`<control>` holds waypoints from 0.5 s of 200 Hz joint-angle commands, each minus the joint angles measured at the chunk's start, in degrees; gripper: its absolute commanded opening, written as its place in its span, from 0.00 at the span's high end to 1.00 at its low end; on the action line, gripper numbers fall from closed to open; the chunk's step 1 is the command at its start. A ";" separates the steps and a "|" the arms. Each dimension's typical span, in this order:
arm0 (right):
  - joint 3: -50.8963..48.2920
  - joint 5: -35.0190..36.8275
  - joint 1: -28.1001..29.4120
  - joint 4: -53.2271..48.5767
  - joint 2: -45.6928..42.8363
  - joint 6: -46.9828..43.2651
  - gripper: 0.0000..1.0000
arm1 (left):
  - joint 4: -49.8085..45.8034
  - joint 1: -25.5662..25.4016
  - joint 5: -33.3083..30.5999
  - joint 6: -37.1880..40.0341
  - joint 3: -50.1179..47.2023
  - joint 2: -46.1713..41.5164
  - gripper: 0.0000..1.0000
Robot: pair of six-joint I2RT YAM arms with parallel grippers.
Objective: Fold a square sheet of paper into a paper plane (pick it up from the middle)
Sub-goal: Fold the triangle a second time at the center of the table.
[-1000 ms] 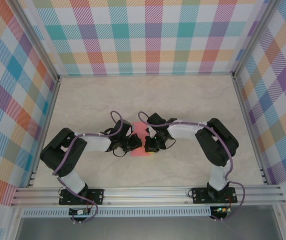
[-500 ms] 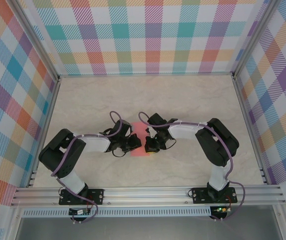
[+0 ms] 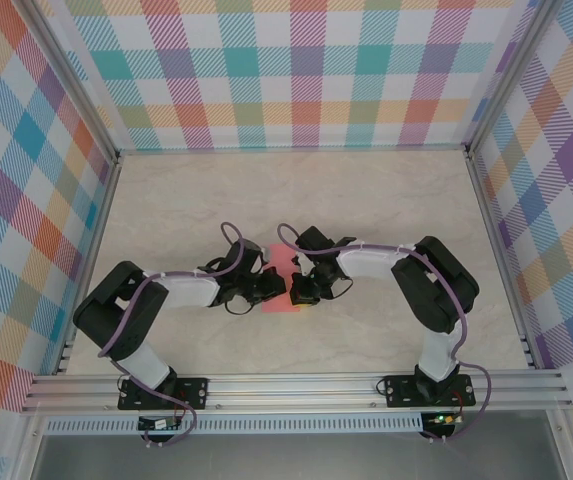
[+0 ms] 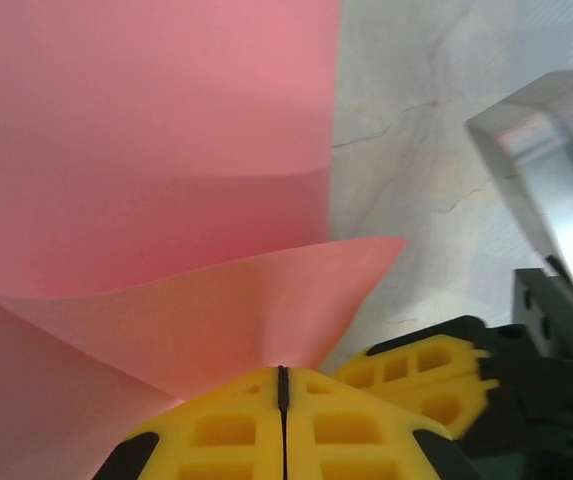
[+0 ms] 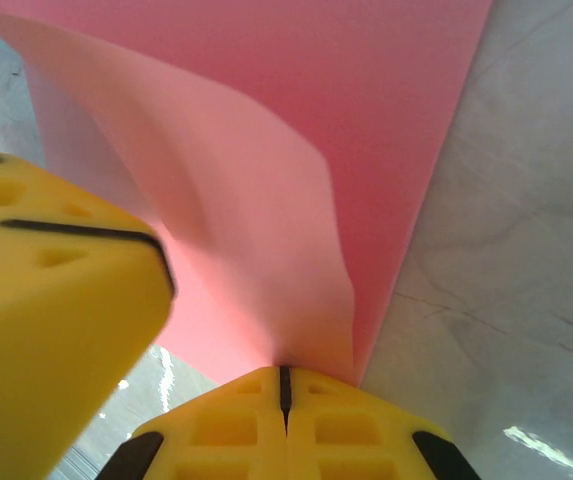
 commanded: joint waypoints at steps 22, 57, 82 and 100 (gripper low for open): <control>-2.74 2.64 0.34 -4.05 2.97 -0.17 0.95 | 2.01 -1.19 0.93 -0.63 -0.10 3.05 0.95; -3.34 4.41 0.35 -5.33 3.56 -0.48 0.95 | -3.62 -1.11 -5.04 0.63 0.38 2.59 0.95; -4.17 6.09 0.35 -6.98 4.71 -1.33 0.95 | -8.42 -1.06 -10.21 2.35 1.36 1.69 0.95; -5.22 7.05 0.34 -7.73 4.99 -1.78 0.95 | -10.68 -0.70 -12.82 3.57 2.07 1.35 0.95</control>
